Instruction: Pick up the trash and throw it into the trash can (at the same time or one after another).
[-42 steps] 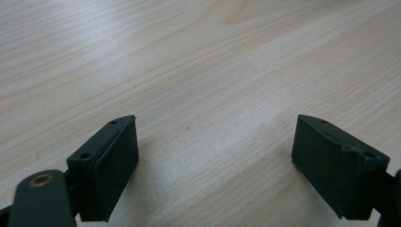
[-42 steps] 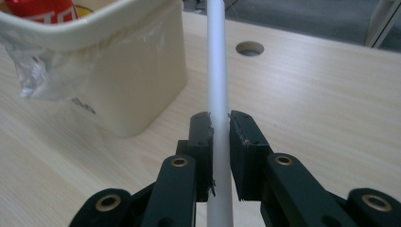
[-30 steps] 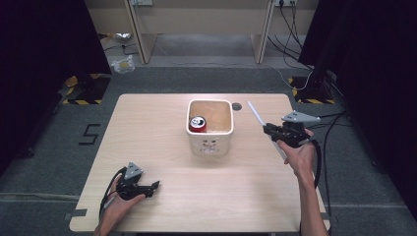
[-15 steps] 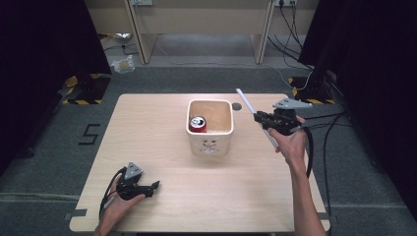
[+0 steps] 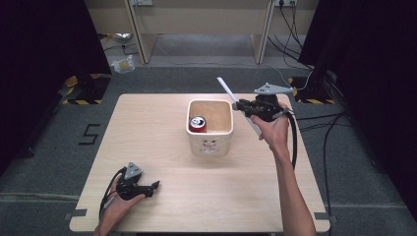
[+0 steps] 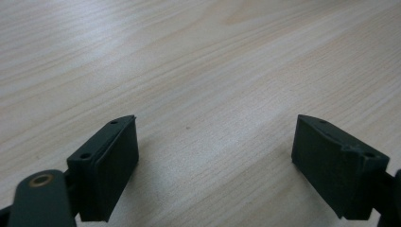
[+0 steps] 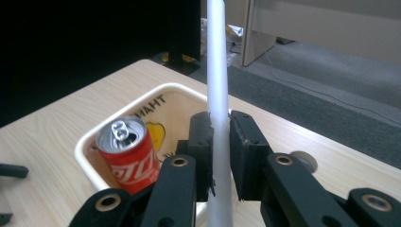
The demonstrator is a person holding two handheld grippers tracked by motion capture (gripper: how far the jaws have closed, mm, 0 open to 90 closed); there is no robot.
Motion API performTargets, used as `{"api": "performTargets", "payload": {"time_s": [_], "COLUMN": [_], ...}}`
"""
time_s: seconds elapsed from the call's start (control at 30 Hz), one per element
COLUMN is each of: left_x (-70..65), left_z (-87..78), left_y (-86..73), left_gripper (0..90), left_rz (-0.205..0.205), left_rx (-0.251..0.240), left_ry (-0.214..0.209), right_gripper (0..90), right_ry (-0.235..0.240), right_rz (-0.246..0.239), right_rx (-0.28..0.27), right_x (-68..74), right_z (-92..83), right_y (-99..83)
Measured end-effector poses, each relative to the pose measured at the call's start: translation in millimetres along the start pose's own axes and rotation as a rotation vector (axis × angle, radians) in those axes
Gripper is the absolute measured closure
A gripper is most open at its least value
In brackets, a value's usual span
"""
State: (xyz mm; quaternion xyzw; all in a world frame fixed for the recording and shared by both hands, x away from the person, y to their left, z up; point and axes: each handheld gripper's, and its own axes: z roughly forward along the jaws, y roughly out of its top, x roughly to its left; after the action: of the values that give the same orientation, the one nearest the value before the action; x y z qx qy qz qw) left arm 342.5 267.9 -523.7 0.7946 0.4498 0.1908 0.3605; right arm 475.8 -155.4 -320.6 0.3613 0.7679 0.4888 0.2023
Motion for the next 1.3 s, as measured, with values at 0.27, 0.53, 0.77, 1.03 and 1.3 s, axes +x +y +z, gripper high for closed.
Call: {"api": "performTargets", "payload": {"time_s": [0.27,0.53,0.77,1.03,1.3], "left_x": [0.0,0.1,0.2,0.3,0.2], "left_z": [-0.2,-0.3,-0.3,-0.4,-0.2], "left_y": [0.1,0.1,0.1,0.1,0.1], "left_gripper": [14.7,14.8,14.8,14.8,14.6], "left_rz": [-0.002,-0.002,-0.002,0.0,0.001], "left_rx": [0.002,0.003,0.002,0.004,0.003], "left_ry": [-0.002,-0.002,-0.003,-0.004,-0.002], "right_gripper": [79.8,79.8,79.8,79.7,79.7], "right_ry": [0.023,0.046,0.058,0.071,0.08], "right_rz": [-0.011,-0.013,-0.018,-0.01,-0.005], "right_rx": [0.017,0.031,0.041,0.056,0.063], "right_x": [7.9,17.8,24.7,29.3,33.8], "right_z": [21.1,50.5,67.5,82.8,98.6], "right_y": [12.5,23.1,28.6,30.3,32.5]}}
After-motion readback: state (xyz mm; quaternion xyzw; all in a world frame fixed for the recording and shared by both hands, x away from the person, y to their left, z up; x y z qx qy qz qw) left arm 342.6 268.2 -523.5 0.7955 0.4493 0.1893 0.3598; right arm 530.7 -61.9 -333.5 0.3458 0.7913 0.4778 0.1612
